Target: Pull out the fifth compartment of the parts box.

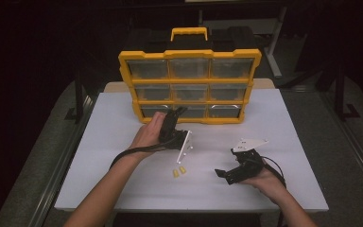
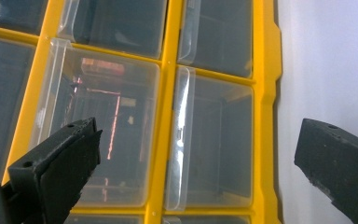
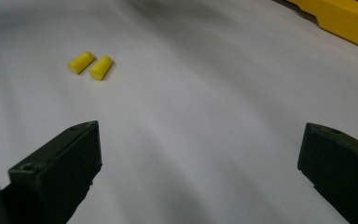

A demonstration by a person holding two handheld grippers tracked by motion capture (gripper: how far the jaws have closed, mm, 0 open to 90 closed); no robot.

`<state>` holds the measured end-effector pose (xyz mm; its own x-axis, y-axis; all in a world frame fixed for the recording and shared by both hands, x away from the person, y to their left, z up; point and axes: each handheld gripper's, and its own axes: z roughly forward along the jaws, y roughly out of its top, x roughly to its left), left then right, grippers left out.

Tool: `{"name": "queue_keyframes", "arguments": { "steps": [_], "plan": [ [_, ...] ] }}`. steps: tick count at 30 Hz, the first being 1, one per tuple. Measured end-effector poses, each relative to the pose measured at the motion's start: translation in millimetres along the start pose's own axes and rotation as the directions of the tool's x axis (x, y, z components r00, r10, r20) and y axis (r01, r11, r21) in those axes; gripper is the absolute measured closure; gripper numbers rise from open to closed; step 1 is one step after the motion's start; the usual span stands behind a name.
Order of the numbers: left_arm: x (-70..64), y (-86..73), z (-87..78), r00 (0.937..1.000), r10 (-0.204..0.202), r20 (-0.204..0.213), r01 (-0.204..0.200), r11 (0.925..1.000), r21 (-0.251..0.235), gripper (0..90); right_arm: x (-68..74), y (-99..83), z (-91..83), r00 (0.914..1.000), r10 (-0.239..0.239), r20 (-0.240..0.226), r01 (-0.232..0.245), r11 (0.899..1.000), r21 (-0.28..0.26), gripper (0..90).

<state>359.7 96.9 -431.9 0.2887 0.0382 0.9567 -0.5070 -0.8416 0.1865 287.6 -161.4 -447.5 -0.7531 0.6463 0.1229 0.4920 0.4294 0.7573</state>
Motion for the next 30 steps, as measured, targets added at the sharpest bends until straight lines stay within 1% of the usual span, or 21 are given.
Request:
{"name": "queue_keyframes", "arguments": {
  "steps": [5,11,15,20,22,23,30],
  "plan": [
    [3.5,2.1,2.2,0.9999,0.009,-0.012,-0.009,0.9999,-0.007,0.0,0.3,0.0,-0.1,1.0000,0.002,-0.006,-0.002,1.000,-0.002,0.0],
    [15.0,5.5,5.0,0.9990,0.019,-0.040,-0.019,0.9997,-0.016,0.0,0.1,-0.6,-1.4,1.0000,0.007,-0.002,-0.007,1.000,-0.002,0.0],
    [18.0,6.1,5.6,0.9988,0.024,-0.043,-0.025,0.9995,-0.018,0.0,0.0,-0.6,-1.9,0.9999,0.011,-0.001,-0.011,1.000,-0.003,0.0],
    [24.7,7.0,7.6,0.9977,0.034,-0.058,-0.036,0.9992,-0.019,0.0,-0.2,-0.7,-1.7,0.9999,0.012,0.000,-0.012,1.000,-0.002,0.0],
    [24.7,7.0,7.6,0.9977,0.034,-0.058,-0.036,0.9992,-0.019,0.0,-0.3,-0.8,-1.7,0.9999,0.013,-0.001,-0.013,1.000,-0.002,0.0],
    [28.1,7.2,8.5,0.9974,0.037,-0.062,-0.038,0.9991,-0.016,0.0,-0.3,-0.8,-1.7,0.9999,0.013,-0.001,-0.013,1.000,-0.002,0.0],
    [35.1,7.5,10.4,0.9959,0.052,-0.073,-0.053,0.9985,-0.013,0.0,-1.1,-1.0,-1.7,0.9999,0.013,0.000,-0.013,1.000,-0.004,0.0]
  ]
}}
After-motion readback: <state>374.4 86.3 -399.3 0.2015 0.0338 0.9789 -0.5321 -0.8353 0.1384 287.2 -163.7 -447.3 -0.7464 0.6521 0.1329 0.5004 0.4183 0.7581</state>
